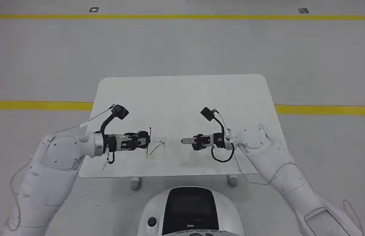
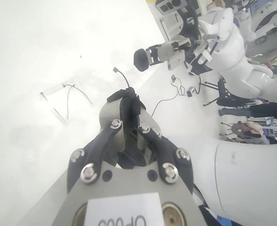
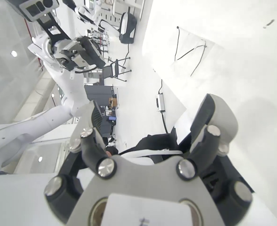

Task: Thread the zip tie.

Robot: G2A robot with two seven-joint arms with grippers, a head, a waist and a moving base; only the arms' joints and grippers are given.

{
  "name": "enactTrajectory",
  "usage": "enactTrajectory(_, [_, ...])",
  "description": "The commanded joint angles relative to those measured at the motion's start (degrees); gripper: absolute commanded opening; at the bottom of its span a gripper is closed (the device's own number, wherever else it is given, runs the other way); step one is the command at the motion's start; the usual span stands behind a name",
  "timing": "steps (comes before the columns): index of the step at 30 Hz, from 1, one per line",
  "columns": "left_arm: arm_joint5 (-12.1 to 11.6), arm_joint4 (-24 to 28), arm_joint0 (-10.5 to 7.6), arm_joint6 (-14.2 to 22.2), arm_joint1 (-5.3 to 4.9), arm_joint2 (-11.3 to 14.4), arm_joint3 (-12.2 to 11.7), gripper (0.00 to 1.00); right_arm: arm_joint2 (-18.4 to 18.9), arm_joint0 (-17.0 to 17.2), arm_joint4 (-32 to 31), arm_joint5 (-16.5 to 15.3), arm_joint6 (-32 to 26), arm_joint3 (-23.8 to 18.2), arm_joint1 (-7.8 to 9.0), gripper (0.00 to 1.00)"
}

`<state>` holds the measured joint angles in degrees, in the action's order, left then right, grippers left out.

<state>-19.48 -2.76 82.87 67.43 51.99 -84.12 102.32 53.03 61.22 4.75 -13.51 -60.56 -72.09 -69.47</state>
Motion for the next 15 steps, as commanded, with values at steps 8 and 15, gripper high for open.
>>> enactTrajectory(8, [0.00, 10.87, 0.23, 12.21, -0.50, -3.97, 0.61, 0.00, -7.20, -8.36, 7.26, -5.97, -3.62, 11.62, -3.73, 1.00])
enactTrajectory(15, [0.00, 10.17, -0.29, 12.21, -0.42, -2.09, 0.72, 0.00, -8.69, -10.92, 14.35, -5.97, -6.02, 14.31, -6.04, 1.00])
